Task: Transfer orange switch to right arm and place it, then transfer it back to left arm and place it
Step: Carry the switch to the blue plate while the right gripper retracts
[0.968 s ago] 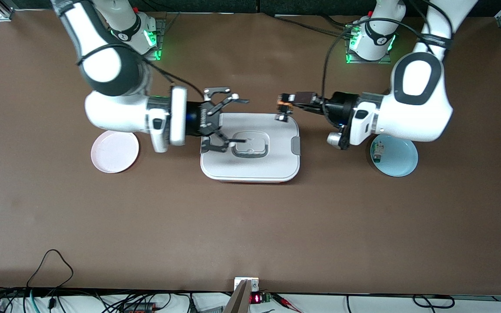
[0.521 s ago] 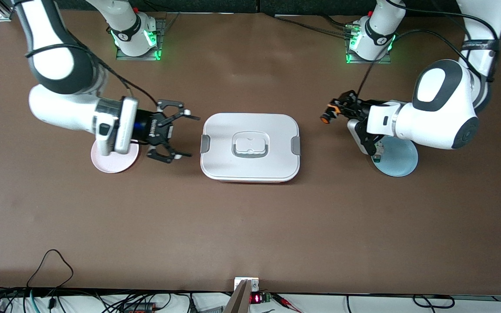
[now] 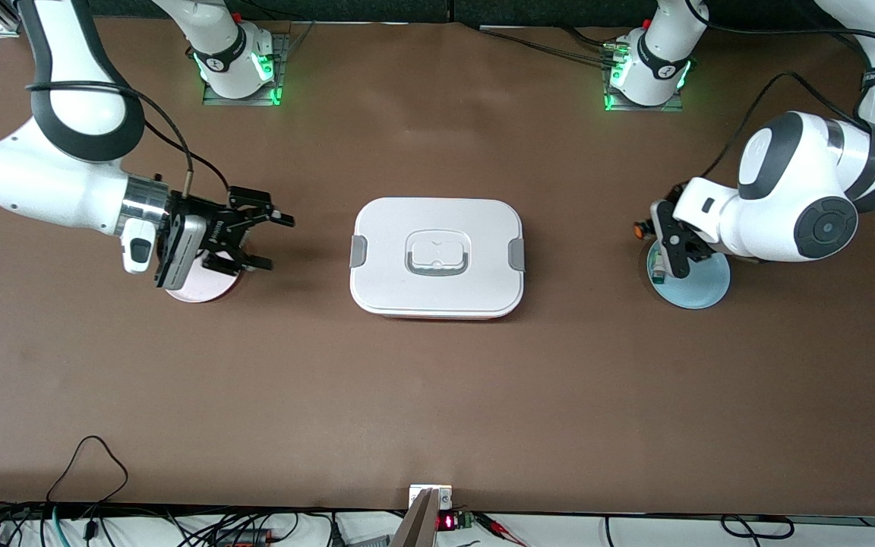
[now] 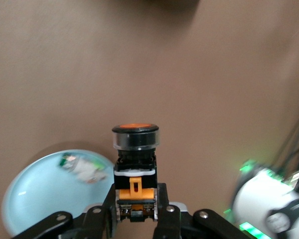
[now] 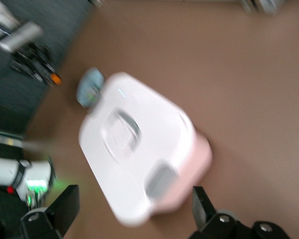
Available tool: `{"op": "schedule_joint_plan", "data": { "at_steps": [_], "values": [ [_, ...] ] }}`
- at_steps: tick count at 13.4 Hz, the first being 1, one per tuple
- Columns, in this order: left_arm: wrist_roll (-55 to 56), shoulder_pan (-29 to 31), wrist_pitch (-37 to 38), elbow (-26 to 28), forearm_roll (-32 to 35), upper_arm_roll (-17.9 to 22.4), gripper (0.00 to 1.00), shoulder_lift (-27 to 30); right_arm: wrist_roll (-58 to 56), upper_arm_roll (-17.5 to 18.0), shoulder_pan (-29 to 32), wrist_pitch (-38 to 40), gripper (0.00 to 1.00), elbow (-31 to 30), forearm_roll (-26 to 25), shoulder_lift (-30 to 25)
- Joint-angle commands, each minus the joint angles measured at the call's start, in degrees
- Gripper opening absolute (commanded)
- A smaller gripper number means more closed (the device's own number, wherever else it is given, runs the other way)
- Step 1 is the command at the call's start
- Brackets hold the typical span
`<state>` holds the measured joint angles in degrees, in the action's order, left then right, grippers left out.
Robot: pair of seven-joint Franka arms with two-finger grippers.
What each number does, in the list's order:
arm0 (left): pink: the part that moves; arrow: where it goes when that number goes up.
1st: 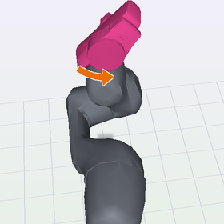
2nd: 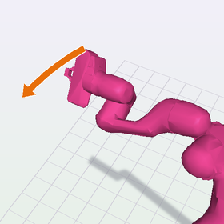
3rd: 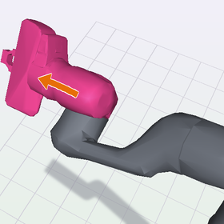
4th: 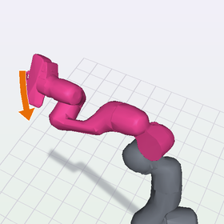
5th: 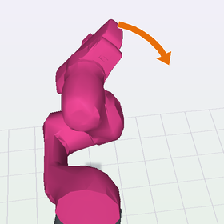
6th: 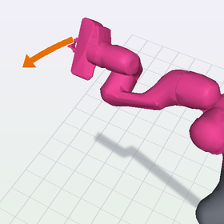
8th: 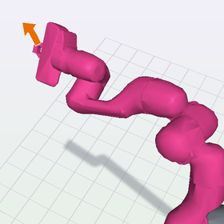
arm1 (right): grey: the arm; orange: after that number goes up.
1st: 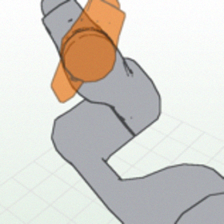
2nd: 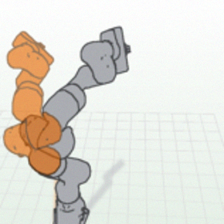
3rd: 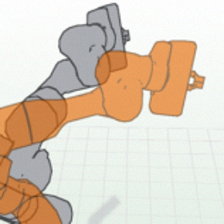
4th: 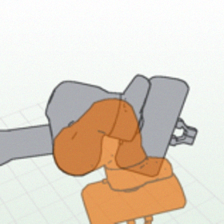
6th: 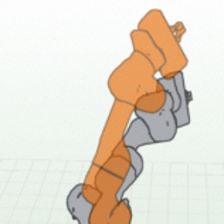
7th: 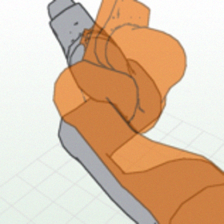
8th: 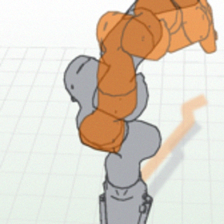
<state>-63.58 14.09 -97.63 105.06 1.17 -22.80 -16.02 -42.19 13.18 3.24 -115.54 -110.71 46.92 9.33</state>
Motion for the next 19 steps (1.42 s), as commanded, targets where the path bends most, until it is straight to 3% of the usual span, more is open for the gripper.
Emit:
{"op": "schedule_joint_plan", "data": {
  "at_steps": [1, 3, 5, 6, 10, 11, 14, 17, 19],
  "values": [
    [-9.3, 4.6, -12.4, 10.7, 3.3, -0.5, 0.00, 3.0, 21.0, 0.6, 1.3, 6.4, 1.00, 1.5, -12.4, -3.3],
    [-13.5, 6.7, -20.4, 15.9, 5.2, -0.4, 0.00, 3.1, 32.5, 0.4, 1.4, 11.4, 1.00, 3.4, -17.9, -3.4],
    [-15.3, 8.6, -25.2, 18.8, 7.6, -0.4, 0.00, 3.0, 38.1, 0.1, 1.3, 16.6, 1.00, 6.8, -27.4, -3.4],
    [-16.5, 9.8, -28.0, 20.2, 8.5, -0.4, 0.00, 2.9, 39.2, 0.1, 1.2, 20.1, 1.00, 9.2, -32.8, -3.4],
    [-17.9, 12.4, -33.8, 22.5, 12.2, -0.4, 0.00, 2.0, 38.5, 0.0, 1.1, 31.1, 1.00, 19.2, -45.9, -3.2],
    [-18.0, 13.1, -36.6, 24.1, 13.8, -0.3, 0.00, 1.6, 38.5, -0.2, 1.3, 32.0, 1.00, 21.0, -46.5, -3.4],
    [-18.1, 14.8, -39.7, 24.7, 15.1, -0.3, 0.00, -0.3, 38.8, -5.3, 2.0, 31.3, 1.00, 23.5, -46.8, -3.4],
    [-18.1, 15.2, -42.4, 24.8, 15.2, -0.2, 0.00, -3.0, 38.8, -7.1, 2.6, 29.5, 1.00, 24.1, -53.8, -3.1],
    [-18.1, 16.4, -44.6, 24.8, 16.8, -0.2, 0.00, -5.0, 38.8, -9.2, 1.5, 26.8, 1.00, 23.5, -53.5, -2.8]
  ]
}}
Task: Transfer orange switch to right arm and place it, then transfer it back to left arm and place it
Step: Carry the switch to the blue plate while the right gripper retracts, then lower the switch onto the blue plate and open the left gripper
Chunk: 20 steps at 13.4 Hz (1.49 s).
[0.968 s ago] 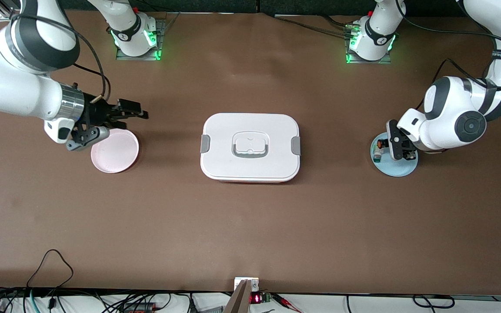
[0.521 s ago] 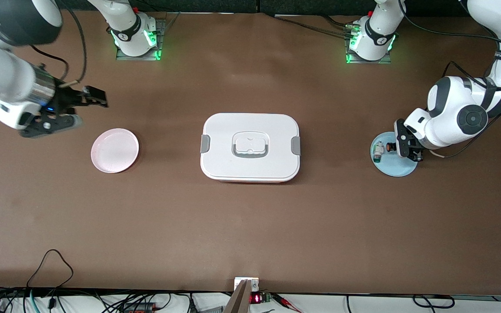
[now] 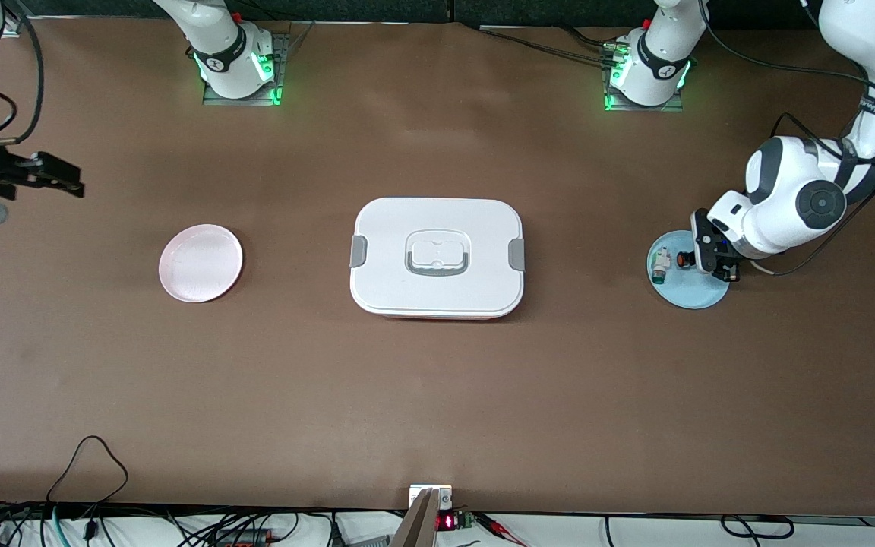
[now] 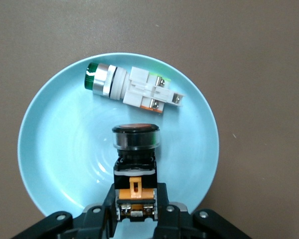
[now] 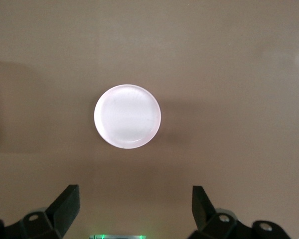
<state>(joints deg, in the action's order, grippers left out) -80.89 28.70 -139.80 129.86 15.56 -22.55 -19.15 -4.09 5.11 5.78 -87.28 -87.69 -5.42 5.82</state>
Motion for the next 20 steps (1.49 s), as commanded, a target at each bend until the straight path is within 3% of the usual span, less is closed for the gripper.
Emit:
{"op": "schedule_joint_plan", "data": {
  "at_steps": [1, 3, 4, 8, 10, 11, 12, 13, 17, 20],
  "values": [
    [-0.8, 2.1, -3.4, -0.1, 2.8, -0.5, 0.00, -2.6, 0.7, -3.2, -2.8, -1.7, 1.00, -0.1, -1.1, 0.7],
    [-0.8, 2.2, -3.6, -0.1, 3.2, -0.5, 0.00, -2.7, 0.7, -8.6, -6.3, -1.9, 1.00, -2.6, 0.7, 0.1],
    [-0.7, 2.2, -3.6, -0.2, 3.2, -0.5, 0.00, -2.7, 0.7, -9.2, -6.2, -2.3, 1.00, -3.3, 2.1, 0.1],
    [-0.6, 2.2, -4.0, -0.2, 3.2, -0.4, 0.01, -3.2, 2.0, -9.1, -6.4, -2.4, 1.00, -5.6, 2.1, -2.0],
    [-0.2, 2.2, -4.0, -0.2, 3.2, -0.5, 0.11, -3.2, 3.8, -8.9, -6.4, -5.5, 1.00, -9.3, 2.1, -4.7],
    [-0.2, 2.2, -4.0, -0.3, 3.2, -0.4, 0.26, -3.2, 3.8, -8.9, -6.4, -6.7, 1.00, -10.7, 2.1, -5.6],
    [-0.2, 2.2, -4.0, -0.4, 3.2, -0.5, 0.83, -3.2, 3.8, -8.9, -6.3, -6.8, 1.00, -10.9, 2.1, -5.9],
    [-0.3, 2.2, -3.8, -0.6, 3.2, -0.5, 1.00, -3.2, 3.8, -8.9, -6.3, -6.8, 1.00, -10.9, 2.1, -5.9],
    [0.0, 2.0, -2.9, -1.9, 3.2, -0.6, 1.00, -2.8, 3.7, -9.0, -6.3, -4.9, 1.00, -10.4, 1.8, -7.0],
    [4.4, 1.6, 4.5, -6.2, 3.1, -1.3, 1.00, -2.1, 3.9, -8.9, -6.3, -5.5, 1.00, -9.7, 2.6, -7.2]
  ]
}}
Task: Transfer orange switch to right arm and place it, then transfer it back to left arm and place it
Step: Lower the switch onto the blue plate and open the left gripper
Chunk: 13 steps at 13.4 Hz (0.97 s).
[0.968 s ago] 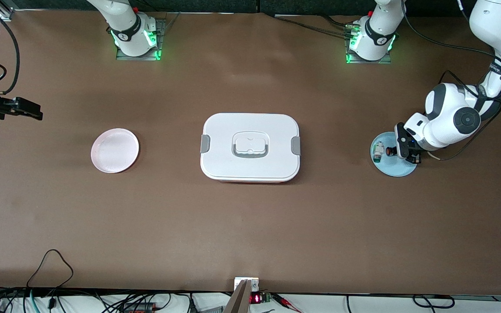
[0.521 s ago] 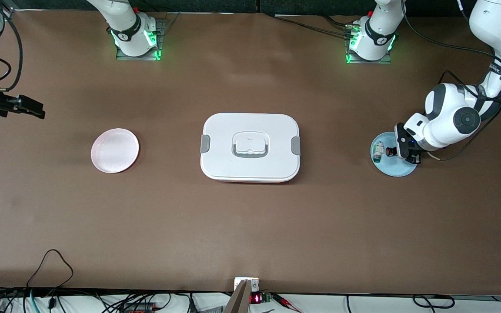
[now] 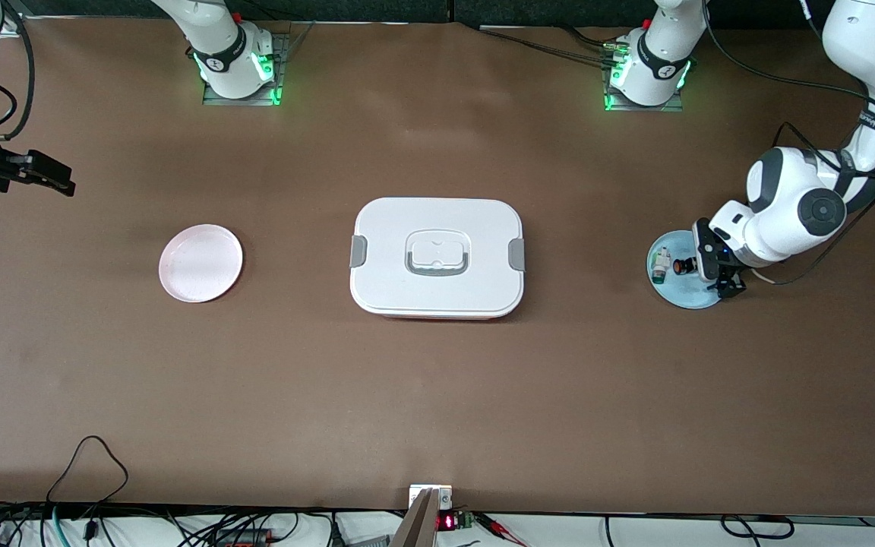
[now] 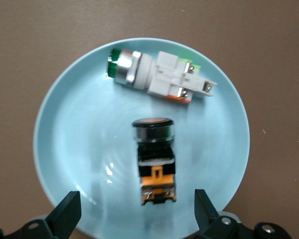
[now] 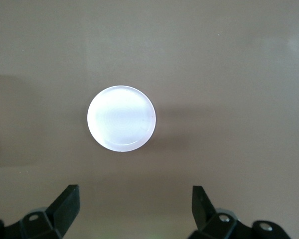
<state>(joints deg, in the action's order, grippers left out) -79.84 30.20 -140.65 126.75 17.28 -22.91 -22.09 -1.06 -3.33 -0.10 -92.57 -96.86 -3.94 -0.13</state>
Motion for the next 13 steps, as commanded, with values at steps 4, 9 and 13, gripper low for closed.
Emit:
{"op": "schedule_joint_plan", "data": {
  "at_steps": [4, 9, 13],
  "values": [
    [26.2, 0.5, 18.2, -4.5, 0.4, -5.5, 1.00, 7.7, -0.2, -0.5, -0.2, 0.5, 1.00, 2.3, 1.7, 0.0],
    [44.6, 0.4, 25.8, -6.2, -6.2, -8.0, 1.00, 15.5, -0.3, 0.2, -0.4, 0.5, 1.00, 2.3, 1.7, 0.0],
    [56.2, 0.3, 39.7, -18.1, -9.7, -9.1, 1.00, 16.6, -0.4, 0.2, -0.4, 1.2, 1.00, 2.2, 1.7, -0.3]
  ]
}}
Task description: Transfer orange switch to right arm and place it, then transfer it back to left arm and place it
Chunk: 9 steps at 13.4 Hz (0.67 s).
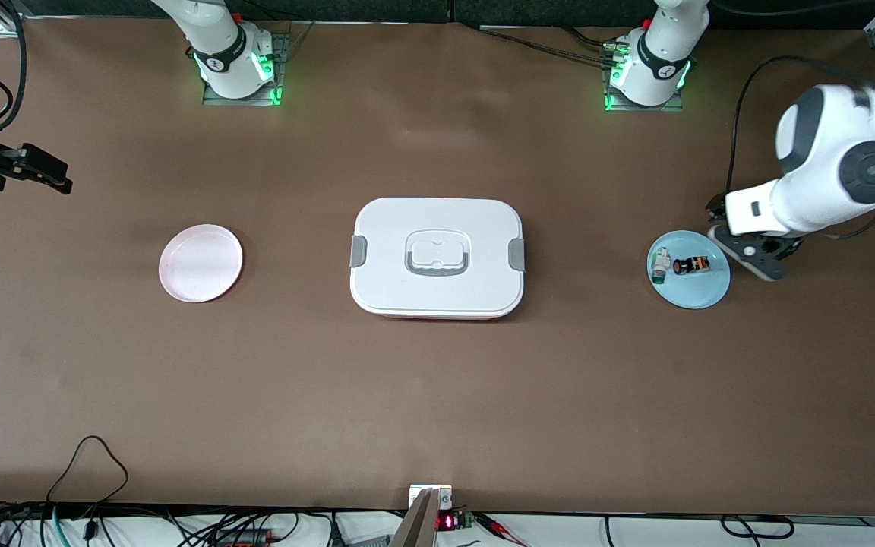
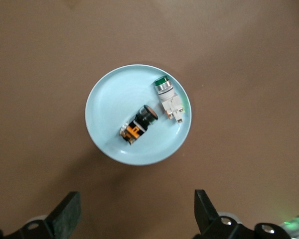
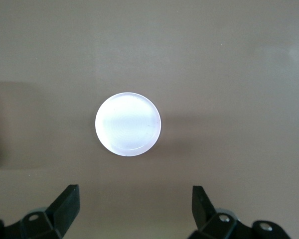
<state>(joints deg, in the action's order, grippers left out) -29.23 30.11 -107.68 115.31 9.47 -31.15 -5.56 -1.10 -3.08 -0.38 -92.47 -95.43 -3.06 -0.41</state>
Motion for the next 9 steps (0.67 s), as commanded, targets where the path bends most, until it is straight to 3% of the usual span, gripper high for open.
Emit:
{"op": "schedule_joint_plan", "data": {
  "at_steps": [1, 5, 9],
  "values": [
    [8.6, 0.4, 9.1, -9.4, -3.2, -0.9, 1.00, 0.1, -0.3, -0.1, -0.1, 1.1, 1.00, 0.7, 0.9, -0.1],
    [20.4, 0.3, 20.8, -20.2, -4.1, -2.3, 1.00, 0.5, -0.2, 0.0, -0.2, 1.2, 1.00, 0.4, 0.9, -0.3],
    [25.5, 0.7, 25.9, -24.9, -7.1, -2.5, 1.00, 0.9, -0.1, 0.0, -0.3, 1.0, 1.00, 0.2, 0.9, -0.4]
  ]
}}
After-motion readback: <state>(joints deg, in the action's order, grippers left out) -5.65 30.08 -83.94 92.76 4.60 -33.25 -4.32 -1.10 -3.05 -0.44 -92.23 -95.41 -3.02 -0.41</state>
